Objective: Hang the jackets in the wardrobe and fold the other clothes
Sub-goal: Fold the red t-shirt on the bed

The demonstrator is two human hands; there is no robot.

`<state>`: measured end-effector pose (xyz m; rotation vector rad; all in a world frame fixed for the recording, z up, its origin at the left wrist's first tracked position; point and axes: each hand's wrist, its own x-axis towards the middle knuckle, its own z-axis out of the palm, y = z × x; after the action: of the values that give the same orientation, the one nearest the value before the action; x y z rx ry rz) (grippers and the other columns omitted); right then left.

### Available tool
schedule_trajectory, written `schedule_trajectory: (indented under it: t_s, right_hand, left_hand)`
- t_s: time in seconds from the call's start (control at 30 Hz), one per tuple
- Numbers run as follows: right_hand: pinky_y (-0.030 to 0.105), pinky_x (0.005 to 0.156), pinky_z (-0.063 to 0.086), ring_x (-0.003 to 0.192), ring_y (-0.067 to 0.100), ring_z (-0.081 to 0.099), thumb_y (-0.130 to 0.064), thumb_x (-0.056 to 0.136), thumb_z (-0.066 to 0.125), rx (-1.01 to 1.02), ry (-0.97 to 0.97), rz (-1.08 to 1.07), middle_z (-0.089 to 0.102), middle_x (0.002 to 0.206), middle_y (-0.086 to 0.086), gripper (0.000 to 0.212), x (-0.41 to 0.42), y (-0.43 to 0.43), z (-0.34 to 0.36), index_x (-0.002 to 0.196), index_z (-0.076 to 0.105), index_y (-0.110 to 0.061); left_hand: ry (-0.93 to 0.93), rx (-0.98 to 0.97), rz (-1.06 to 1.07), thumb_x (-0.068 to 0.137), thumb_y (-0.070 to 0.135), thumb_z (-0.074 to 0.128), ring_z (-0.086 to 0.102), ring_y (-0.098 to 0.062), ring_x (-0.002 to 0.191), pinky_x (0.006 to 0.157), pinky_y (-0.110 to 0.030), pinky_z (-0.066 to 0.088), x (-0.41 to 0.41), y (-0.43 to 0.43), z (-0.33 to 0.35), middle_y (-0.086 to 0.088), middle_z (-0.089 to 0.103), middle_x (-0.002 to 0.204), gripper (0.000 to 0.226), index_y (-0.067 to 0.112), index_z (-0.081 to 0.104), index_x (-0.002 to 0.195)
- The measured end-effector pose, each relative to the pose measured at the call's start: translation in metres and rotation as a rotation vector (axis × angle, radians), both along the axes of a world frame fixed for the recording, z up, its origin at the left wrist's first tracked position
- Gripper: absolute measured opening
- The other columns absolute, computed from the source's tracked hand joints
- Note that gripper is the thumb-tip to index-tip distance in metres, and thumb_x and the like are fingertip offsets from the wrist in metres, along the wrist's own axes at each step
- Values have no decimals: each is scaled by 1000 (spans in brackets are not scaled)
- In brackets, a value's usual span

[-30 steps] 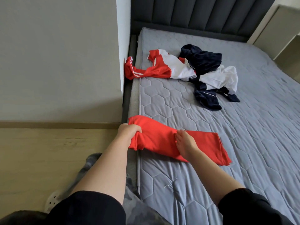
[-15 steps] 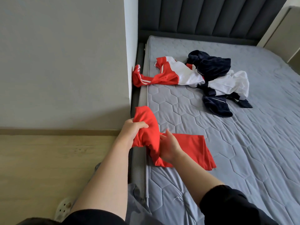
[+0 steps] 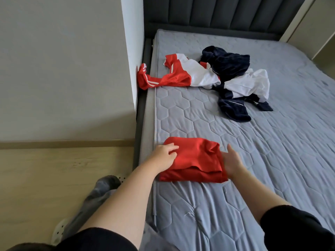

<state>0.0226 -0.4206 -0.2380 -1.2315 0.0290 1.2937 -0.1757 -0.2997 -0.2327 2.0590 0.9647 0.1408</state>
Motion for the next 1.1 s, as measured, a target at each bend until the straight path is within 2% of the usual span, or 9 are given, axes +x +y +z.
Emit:
schedule_trajectory:
  t_s: [0.1, 0.2, 0.33, 0.47, 0.6, 0.7, 0.8, 0.93, 1.1]
  right_hand:
    - [37, 59, 58, 71, 32, 70, -61, 92, 27, 15, 83, 41, 70, 83, 20, 75, 19, -9, -5, 90, 72, -1]
    - [30, 61, 56, 70, 23, 69, -38, 89, 56, -133, -181, 222, 71, 83, 12, 33, 5, -4, -4, 98, 69, -8]
    - [32, 69, 53, 72, 20, 63, -8, 87, 62, -246, -571, 110, 67, 81, 9, 24, -4, 6, -8, 110, 63, -2]
    - [26, 59, 48, 70, 22, 60, -14, 92, 55, -346, -773, 56, 64, 77, 10, 22, 4, 9, -10, 105, 66, 1]
    - [29, 56, 37, 72, 24, 54, -21, 97, 47, -446, -953, 91, 59, 77, 11, 30, 14, 7, -19, 99, 65, 4]
    - [27, 61, 38, 72, 21, 54, -33, 94, 50, -394, -991, 12, 55, 69, -2, 26, 22, 14, -18, 89, 59, -9]
    - [24, 52, 37, 62, 10, 56, -44, 83, 64, -447, -1069, 66, 59, 69, -7, 24, 21, 22, -16, 83, 57, -21]
    - [18, 51, 34, 63, 2, 51, -23, 86, 63, -403, -1168, 118, 58, 70, -8, 10, 27, 34, -15, 79, 60, -18]
    - [22, 50, 37, 56, 9, 50, -14, 89, 59, -329, -1164, 19, 56, 63, -2, 14, 37, 49, -5, 75, 60, -13]
  left_hand:
    - [293, 66, -192, 99, 40, 37, -5, -23, 146, 118, -42, 6, 9, -17, -23, 1, -8, 159, 56, 27, 18, 150]
    - [371, 145, -172, 99, 49, 27, -16, -24, 144, 115, -48, 0, 15, -29, -36, 3, -20, 157, 60, 32, 3, 151]
    - [368, 366, -183, 96, 57, 20, -21, -25, 143, 114, -49, -7, 17, -33, -43, -1, -23, 156, 61, 36, -2, 150]
    - [331, 515, -224, 94, 60, 18, -24, -23, 142, 112, -53, -8, 21, -35, -51, 0, -21, 157, 63, 38, -5, 148]
    - [397, 468, -246, 92, 64, 15, -25, -22, 142, 111, -57, -7, 28, -37, -58, 2, -19, 157, 64, 40, -7, 147]
    - [408, 443, -229, 91, 66, 14, -23, -22, 142, 111, -58, -6, 31, -37, -59, 3, -16, 158, 64, 41, -5, 148]
    - [407, 456, -226, 91, 66, 14, -22, -23, 143, 110, -60, -6, 33, -37, -58, 2, -15, 158, 65, 41, -4, 148]
    - [403, 462, -217, 89, 68, 13, -23, -23, 142, 108, -64, -4, 33, -38, -57, 3, -16, 158, 67, 41, -5, 147]
    - [433, 449, -202, 84, 73, 8, -26, -23, 141, 107, -69, 0, 35, -41, -55, 3, -22, 156, 73, 40, -13, 146]
